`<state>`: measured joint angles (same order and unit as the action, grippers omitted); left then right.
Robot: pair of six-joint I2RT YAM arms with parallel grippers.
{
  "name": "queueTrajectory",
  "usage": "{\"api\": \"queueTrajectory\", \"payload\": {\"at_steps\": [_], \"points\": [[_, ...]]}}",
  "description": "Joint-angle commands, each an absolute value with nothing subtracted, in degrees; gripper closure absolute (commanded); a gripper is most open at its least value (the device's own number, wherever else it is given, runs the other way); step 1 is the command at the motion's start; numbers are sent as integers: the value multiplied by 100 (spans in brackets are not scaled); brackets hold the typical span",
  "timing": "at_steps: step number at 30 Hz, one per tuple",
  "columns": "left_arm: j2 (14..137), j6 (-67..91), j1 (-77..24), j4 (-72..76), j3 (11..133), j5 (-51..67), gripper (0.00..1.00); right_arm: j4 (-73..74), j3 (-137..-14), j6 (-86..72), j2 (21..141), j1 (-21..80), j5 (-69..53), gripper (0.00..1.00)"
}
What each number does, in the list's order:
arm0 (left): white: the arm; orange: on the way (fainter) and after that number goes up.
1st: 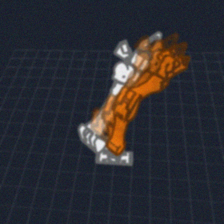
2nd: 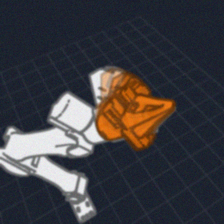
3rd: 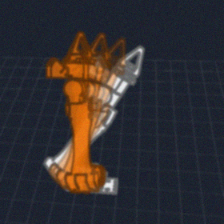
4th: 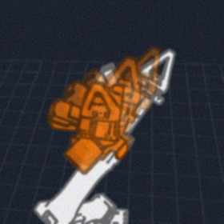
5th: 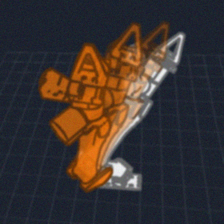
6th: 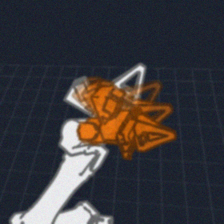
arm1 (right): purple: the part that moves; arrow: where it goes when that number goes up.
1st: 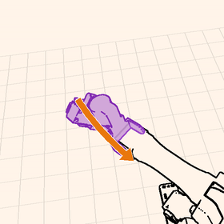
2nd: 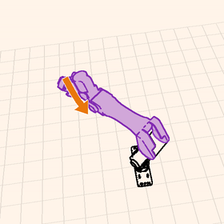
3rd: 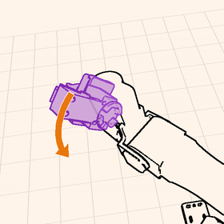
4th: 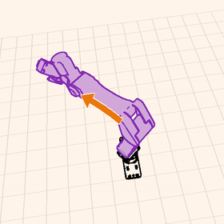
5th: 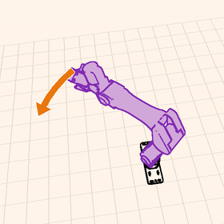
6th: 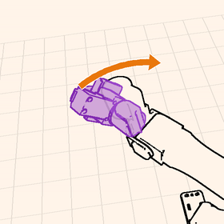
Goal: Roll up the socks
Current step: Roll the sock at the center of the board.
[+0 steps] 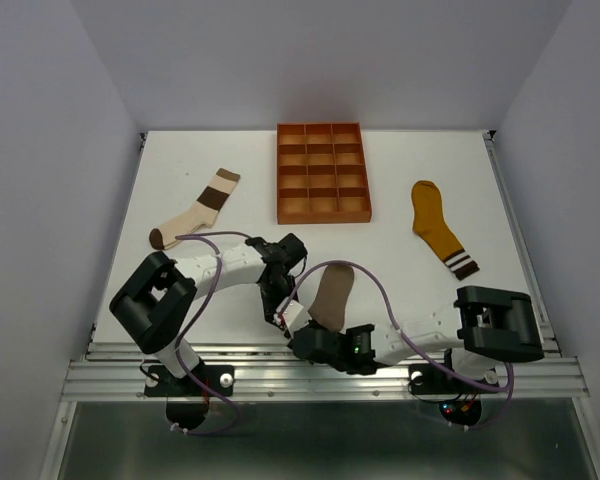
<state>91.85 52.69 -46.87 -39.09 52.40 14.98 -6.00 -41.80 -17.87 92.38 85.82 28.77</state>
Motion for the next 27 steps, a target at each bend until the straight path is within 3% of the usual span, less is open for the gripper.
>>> {"api": "queueTrajectory", "payload": {"at_steps": [1, 16, 27], "points": [[8851, 5361, -4702, -3876, 5536, 1144, 49, -641, -3947, -2240, 8773, 8333, 2401, 99], [8280, 5405, -4122, -3516, 5406, 659, 48, -1765, -2945, -2812, 7972, 6654, -331, 99], [8147, 5045, -4200, -2699, 4949, 1283, 48, -2619, -1934, -3867, 7445, 5986, -510, 99]]}}
